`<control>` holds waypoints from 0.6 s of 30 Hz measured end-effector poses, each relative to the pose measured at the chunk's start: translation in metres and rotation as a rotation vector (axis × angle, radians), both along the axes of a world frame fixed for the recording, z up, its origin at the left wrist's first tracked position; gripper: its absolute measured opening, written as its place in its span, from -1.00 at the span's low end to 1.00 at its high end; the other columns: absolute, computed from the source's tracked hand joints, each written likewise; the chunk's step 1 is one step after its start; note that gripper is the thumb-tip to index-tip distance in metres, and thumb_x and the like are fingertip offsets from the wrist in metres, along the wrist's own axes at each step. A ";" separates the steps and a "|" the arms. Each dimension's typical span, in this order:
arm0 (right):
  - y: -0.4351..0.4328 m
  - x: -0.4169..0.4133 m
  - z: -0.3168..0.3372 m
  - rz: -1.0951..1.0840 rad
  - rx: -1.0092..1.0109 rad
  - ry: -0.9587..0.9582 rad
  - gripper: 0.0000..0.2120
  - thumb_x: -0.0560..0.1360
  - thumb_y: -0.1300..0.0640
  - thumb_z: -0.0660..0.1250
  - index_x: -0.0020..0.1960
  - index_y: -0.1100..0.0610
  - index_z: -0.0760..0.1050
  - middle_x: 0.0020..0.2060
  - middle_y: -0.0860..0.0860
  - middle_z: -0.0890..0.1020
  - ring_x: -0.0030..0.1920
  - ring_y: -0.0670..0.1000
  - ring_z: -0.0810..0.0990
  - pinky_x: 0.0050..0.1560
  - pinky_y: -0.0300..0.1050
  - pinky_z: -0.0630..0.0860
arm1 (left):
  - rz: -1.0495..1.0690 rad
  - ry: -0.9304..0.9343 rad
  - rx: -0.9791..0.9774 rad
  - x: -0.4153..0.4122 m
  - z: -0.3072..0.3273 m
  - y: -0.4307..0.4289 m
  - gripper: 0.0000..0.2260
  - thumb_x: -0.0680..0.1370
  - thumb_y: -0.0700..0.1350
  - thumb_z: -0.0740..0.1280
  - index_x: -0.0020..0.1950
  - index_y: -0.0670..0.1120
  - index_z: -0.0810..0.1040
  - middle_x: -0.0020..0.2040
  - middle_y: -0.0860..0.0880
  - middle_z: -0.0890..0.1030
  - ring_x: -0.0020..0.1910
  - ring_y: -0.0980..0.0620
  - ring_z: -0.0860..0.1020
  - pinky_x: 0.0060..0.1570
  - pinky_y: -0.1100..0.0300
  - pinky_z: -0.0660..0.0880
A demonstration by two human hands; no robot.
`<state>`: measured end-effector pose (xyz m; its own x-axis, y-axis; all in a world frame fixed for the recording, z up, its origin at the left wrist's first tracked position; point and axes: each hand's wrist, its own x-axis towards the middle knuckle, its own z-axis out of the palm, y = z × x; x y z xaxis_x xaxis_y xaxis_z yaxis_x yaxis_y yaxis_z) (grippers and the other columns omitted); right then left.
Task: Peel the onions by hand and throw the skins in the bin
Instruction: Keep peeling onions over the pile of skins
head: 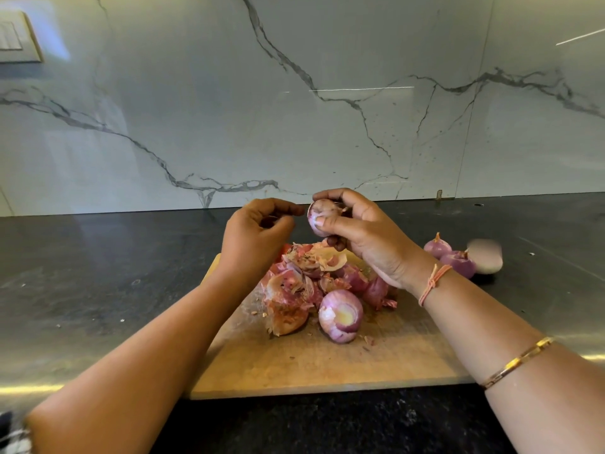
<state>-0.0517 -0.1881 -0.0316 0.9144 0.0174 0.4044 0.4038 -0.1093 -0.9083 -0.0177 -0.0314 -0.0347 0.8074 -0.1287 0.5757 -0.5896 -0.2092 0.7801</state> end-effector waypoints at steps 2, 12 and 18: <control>0.000 0.000 -0.002 -0.116 -0.172 -0.062 -0.73 0.48 0.24 0.38 0.16 0.10 0.48 0.02 0.01 0.61 0.01 -0.07 0.58 0.08 -0.17 0.52 | -0.037 0.005 -0.013 -0.003 -0.001 -0.002 -0.79 0.54 -0.21 0.32 -0.16 0.09 0.63 -0.21 -0.04 0.68 -0.24 -0.05 0.62 -0.11 0.02 0.58; 0.001 -0.001 -0.004 -0.273 -0.595 -0.312 -0.60 0.49 0.24 0.35 0.33 0.14 0.44 0.17 0.05 0.54 0.17 -0.05 0.51 0.09 -0.42 0.41 | -0.116 -0.062 0.125 -0.006 -0.002 -0.003 -0.77 0.46 -0.20 0.42 0.08 -0.01 0.62 -0.12 0.16 0.65 -0.13 0.29 0.62 -0.13 0.44 0.51; 0.001 -0.002 -0.003 -0.283 -0.648 -0.331 -0.56 0.47 0.25 0.36 0.34 0.13 0.44 0.18 0.06 0.54 0.19 -0.03 0.51 0.16 -0.33 0.41 | -0.098 -0.063 0.112 -0.006 0.000 -0.001 -0.82 0.47 -0.19 0.42 0.04 0.00 0.64 -0.19 0.18 0.65 -0.20 0.32 0.62 -0.19 0.47 0.49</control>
